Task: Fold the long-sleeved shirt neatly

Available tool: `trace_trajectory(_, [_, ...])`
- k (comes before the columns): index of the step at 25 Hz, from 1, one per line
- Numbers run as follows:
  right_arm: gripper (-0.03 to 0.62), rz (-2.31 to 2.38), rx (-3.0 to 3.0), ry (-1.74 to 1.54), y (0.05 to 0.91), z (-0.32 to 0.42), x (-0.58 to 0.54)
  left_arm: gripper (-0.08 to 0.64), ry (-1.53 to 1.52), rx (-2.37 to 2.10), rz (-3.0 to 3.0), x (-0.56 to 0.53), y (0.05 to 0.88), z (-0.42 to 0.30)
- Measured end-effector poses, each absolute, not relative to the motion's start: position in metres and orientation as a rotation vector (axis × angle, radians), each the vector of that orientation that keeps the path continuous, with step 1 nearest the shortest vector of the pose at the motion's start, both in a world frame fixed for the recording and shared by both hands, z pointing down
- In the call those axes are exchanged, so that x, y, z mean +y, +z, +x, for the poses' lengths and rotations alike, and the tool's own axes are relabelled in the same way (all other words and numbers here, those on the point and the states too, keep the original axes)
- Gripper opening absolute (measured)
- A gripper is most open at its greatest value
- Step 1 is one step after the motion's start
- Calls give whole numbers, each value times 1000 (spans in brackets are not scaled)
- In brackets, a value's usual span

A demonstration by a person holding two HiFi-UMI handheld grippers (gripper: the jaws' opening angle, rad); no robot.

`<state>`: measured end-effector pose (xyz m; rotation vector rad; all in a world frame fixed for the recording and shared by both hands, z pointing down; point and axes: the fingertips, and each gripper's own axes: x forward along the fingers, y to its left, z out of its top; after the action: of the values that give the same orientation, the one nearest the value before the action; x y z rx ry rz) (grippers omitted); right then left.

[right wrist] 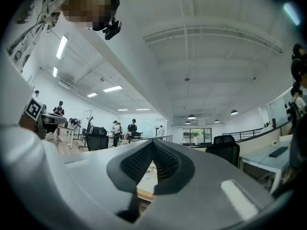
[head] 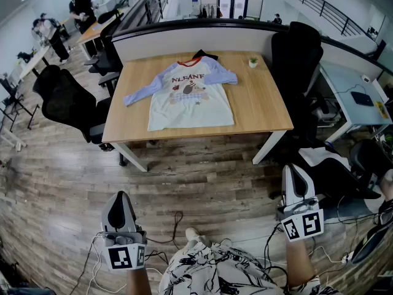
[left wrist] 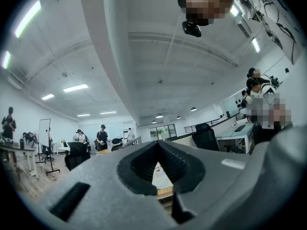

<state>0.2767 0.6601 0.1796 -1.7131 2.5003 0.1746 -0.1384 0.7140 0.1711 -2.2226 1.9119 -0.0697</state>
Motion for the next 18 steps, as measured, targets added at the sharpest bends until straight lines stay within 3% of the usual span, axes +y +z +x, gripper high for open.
trace_trajectory(18, [8, -1648, 2450, 142, 177, 275, 665, -2, -43, 1904, -2248, 718, 171, -131])
